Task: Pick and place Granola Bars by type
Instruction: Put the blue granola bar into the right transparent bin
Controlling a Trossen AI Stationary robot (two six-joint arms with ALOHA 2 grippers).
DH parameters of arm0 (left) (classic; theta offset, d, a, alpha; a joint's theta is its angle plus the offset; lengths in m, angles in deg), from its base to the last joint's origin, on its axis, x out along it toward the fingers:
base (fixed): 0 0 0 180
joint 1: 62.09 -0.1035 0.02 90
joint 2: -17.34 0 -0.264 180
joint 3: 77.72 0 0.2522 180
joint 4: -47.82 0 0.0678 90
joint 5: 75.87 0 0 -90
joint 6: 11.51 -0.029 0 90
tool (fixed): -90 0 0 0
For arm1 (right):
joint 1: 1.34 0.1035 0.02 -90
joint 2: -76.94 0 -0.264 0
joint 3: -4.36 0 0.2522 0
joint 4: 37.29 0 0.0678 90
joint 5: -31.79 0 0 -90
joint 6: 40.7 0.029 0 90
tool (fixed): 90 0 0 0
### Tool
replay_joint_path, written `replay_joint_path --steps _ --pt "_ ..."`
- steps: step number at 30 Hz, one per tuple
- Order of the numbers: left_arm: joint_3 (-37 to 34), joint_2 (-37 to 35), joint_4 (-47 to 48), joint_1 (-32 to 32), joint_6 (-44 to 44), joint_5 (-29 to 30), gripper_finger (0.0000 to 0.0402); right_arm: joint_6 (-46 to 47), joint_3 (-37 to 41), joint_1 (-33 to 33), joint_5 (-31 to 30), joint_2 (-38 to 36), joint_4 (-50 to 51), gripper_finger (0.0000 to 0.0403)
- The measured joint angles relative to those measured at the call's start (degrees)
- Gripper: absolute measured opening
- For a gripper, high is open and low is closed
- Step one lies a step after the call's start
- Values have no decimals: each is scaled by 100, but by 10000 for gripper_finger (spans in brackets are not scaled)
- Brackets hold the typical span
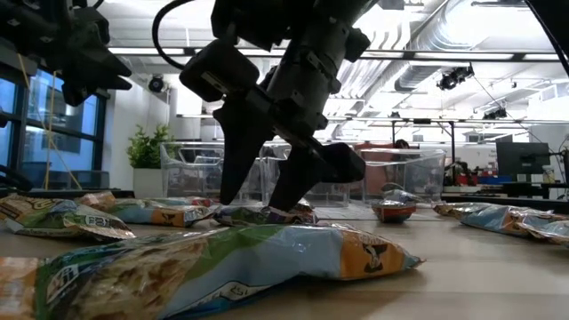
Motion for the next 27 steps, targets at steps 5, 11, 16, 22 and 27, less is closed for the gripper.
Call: replay_joint_path --steps 5,11,16,22,27 --pt "0 0 8 0 0 19 111 -16 -2 9 -158 0 144 206" --pt "0 -2 54 0 0 21 111 -24 5 14 -199 0 197 175" --pt "0 0 161 0 0 21 111 -31 7 16 -218 0 206 130" --pt "0 0 197 0 1 22 111 -76 11 16 -225 0 229 102" --pt "0 0 197 0 2 22 111 -43 18 14 -225 -43 230 82"
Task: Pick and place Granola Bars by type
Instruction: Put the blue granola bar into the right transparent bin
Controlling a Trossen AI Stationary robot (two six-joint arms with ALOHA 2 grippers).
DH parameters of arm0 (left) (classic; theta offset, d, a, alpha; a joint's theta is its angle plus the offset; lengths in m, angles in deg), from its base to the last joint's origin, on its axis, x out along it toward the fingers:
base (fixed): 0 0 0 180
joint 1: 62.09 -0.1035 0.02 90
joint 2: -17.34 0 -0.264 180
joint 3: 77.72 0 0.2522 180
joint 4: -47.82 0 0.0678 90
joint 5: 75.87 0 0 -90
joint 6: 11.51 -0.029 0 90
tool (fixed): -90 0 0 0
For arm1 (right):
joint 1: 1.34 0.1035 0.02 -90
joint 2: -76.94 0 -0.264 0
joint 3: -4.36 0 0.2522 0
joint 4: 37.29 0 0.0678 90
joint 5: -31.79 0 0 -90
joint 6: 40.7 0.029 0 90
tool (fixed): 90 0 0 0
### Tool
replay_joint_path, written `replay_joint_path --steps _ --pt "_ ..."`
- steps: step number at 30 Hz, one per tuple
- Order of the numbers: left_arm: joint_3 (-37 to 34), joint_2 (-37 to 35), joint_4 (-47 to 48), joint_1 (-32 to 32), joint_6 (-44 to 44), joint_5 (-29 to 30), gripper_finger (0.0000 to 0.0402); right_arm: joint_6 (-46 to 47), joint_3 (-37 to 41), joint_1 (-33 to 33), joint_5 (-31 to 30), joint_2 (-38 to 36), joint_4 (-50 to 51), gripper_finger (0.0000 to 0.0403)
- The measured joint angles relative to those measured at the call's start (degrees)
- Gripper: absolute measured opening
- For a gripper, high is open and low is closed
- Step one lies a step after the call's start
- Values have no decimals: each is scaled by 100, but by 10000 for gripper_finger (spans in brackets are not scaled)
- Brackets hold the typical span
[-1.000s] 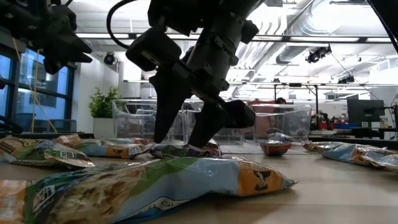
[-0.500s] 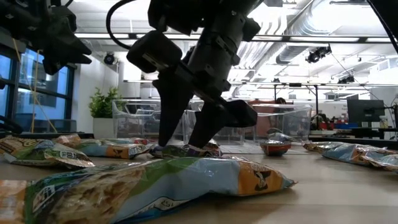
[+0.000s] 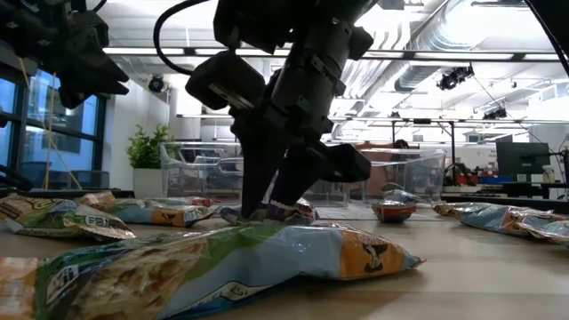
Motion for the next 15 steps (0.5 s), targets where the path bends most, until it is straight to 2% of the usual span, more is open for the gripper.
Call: replay_joint_path --steps 9,15 --pt "0 -2 0 0 0 -1 111 100 23 -11 -285 -542 8 71" --pt "0 -2 -2 0 2 -3 111 61 22 -146 -846 -1025 106 71"
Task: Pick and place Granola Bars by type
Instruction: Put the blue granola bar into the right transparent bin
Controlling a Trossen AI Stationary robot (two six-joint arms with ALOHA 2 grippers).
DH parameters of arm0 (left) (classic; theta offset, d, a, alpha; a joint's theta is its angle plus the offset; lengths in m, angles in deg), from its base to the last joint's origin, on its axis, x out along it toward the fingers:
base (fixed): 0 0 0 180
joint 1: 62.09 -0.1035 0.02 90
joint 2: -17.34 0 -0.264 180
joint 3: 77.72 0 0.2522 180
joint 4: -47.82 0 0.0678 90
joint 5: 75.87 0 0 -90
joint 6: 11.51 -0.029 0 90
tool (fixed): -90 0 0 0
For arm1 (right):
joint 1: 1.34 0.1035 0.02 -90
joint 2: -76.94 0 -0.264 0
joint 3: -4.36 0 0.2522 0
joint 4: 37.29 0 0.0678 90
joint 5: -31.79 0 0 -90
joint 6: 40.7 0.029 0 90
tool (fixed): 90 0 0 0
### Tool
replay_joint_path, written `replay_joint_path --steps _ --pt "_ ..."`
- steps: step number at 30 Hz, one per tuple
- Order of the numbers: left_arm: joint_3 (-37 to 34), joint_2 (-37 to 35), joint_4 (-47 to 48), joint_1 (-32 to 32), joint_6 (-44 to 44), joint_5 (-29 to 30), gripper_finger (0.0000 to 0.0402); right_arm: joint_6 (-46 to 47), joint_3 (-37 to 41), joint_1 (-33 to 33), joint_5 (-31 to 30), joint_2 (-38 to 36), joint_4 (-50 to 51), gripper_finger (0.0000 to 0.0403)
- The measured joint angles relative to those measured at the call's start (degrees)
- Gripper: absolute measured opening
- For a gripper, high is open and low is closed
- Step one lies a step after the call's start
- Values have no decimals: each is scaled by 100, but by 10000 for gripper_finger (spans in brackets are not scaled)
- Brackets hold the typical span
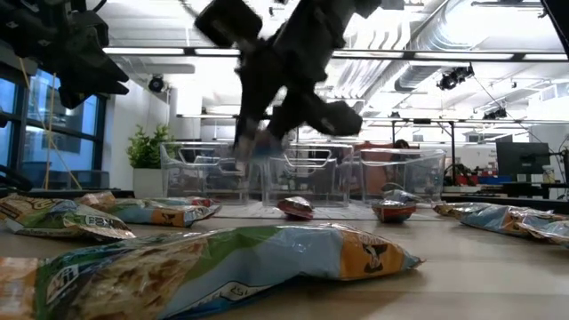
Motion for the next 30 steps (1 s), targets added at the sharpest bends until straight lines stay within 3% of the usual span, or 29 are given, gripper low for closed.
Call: replay_joint_path --steps 9,18,24,30 --pt "0 0 -2 0 0 -7 111 -427 -14 -828 -1124 -1328 1380 71" --pt "0 1 -1 0 2 -20 111 -936 -24 -2390 -1924 -2761 3675 71" --pt "0 -1 -2 0 2 -13 111 -1769 -22 -3392 -1810 -2793 4165 71" --pt "0 -1 0 0 2 -2 111 -2517 -22 -4144 -1605 -2315 4243 71"
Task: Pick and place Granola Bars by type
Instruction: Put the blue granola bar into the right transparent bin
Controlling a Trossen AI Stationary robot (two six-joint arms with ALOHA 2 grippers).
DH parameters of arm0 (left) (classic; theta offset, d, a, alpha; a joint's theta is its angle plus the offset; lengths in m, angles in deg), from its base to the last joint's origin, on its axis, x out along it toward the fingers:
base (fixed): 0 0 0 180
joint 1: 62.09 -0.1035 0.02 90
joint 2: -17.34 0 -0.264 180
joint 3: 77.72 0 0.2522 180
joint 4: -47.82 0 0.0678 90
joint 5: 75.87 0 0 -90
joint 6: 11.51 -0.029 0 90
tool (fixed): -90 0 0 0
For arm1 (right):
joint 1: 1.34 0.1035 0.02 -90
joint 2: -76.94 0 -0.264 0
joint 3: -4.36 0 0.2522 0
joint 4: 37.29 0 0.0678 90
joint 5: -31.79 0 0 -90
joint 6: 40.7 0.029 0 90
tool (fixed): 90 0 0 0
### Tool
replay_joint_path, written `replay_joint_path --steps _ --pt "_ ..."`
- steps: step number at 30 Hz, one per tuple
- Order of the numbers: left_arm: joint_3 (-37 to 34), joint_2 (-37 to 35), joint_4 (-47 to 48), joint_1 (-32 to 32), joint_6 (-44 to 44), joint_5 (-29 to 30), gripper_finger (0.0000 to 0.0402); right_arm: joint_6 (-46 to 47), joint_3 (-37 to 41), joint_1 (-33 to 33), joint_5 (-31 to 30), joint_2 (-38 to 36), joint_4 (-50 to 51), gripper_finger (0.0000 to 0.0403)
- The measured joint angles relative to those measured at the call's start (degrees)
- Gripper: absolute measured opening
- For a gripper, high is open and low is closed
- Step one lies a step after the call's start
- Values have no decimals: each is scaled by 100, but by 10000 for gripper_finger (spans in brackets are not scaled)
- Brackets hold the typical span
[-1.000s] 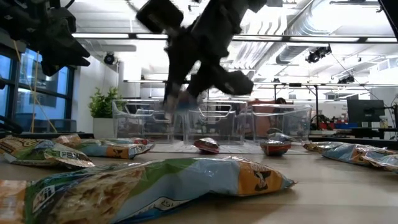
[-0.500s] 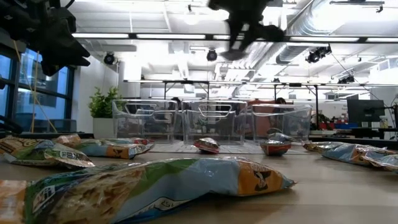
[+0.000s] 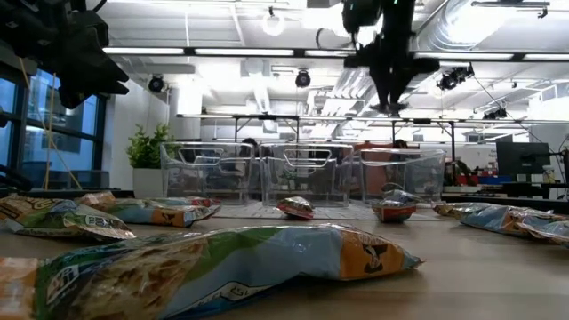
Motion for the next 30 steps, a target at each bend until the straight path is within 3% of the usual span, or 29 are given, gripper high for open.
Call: replay_joint_path --steps 12,19,25,30 --pt "0 2 40 0 55 -66 111 -547 0 -483 721 778 -90 79" --pt "0 0 42 0 52 -68 111 -658 0 -735 1152 870 -62 145" --pt "0 1 43 0 50 -117 111 -781 0 -898 1361 571 68 188" --pt "0 0 45 0 46 -170 111 -754 0 -888 1287 -107 407 169"
